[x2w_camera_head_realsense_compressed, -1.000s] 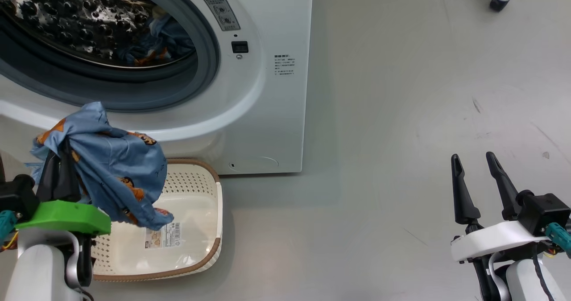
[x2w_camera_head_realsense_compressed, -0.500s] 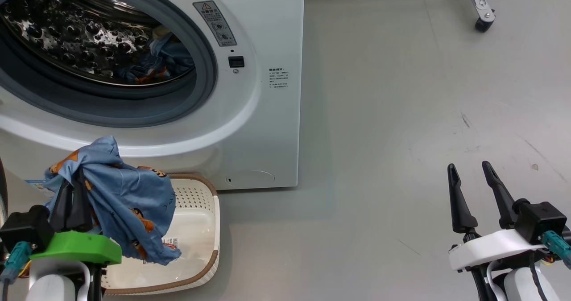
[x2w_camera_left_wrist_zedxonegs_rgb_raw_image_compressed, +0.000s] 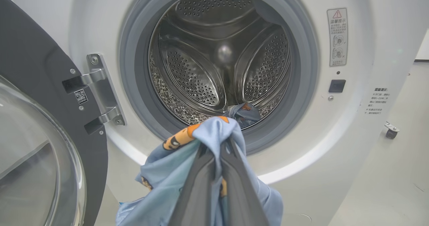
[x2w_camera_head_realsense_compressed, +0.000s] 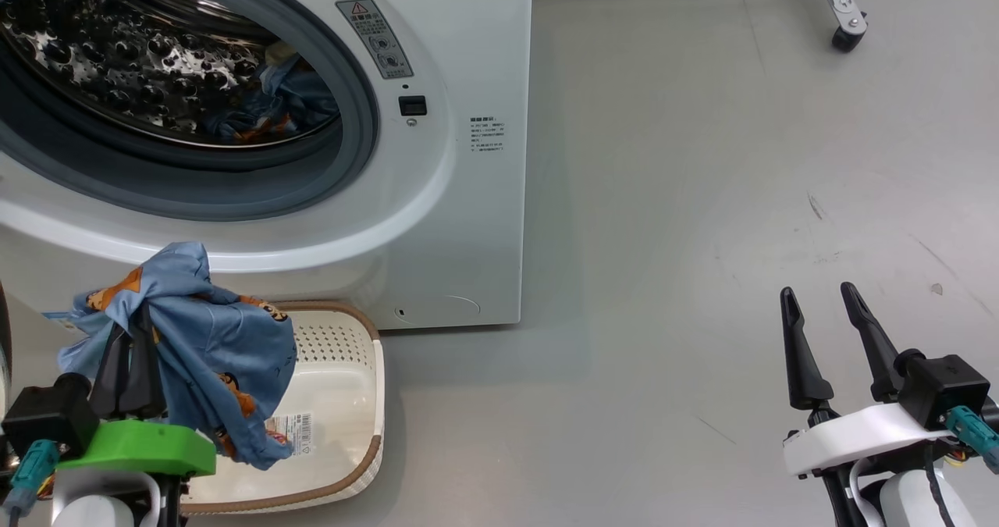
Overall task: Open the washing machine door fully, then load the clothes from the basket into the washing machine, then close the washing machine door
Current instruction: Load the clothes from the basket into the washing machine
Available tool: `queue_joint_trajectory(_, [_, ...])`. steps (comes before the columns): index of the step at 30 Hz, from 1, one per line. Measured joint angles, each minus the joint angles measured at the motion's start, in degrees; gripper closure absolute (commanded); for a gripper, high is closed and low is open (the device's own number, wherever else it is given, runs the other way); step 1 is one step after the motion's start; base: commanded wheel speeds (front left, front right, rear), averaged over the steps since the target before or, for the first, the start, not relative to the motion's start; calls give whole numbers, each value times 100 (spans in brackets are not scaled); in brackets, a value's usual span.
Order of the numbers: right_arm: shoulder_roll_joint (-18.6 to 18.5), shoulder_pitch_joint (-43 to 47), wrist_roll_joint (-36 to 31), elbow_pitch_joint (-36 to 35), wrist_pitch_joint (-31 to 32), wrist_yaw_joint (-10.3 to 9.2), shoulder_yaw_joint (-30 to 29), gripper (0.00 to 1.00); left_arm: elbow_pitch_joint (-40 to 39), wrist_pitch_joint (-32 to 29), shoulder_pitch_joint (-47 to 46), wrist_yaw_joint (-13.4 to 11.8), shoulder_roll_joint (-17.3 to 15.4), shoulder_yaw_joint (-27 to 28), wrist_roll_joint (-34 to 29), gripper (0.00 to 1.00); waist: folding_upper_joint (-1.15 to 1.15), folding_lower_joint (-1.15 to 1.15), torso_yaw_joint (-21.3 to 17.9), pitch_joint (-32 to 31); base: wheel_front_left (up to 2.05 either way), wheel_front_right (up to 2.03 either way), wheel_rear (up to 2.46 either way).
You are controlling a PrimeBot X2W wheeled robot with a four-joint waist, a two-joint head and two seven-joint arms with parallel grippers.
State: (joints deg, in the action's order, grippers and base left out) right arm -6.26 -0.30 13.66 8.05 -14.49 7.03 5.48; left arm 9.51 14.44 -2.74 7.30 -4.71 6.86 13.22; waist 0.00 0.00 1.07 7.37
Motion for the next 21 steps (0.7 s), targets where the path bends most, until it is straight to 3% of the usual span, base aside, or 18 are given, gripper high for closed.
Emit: queue_joint_trajectory(21, [-55,51,18,-214,0,0,70,0,-385,0,12,0,66,192,-7,100,0,0,-67,632,0,0,0])
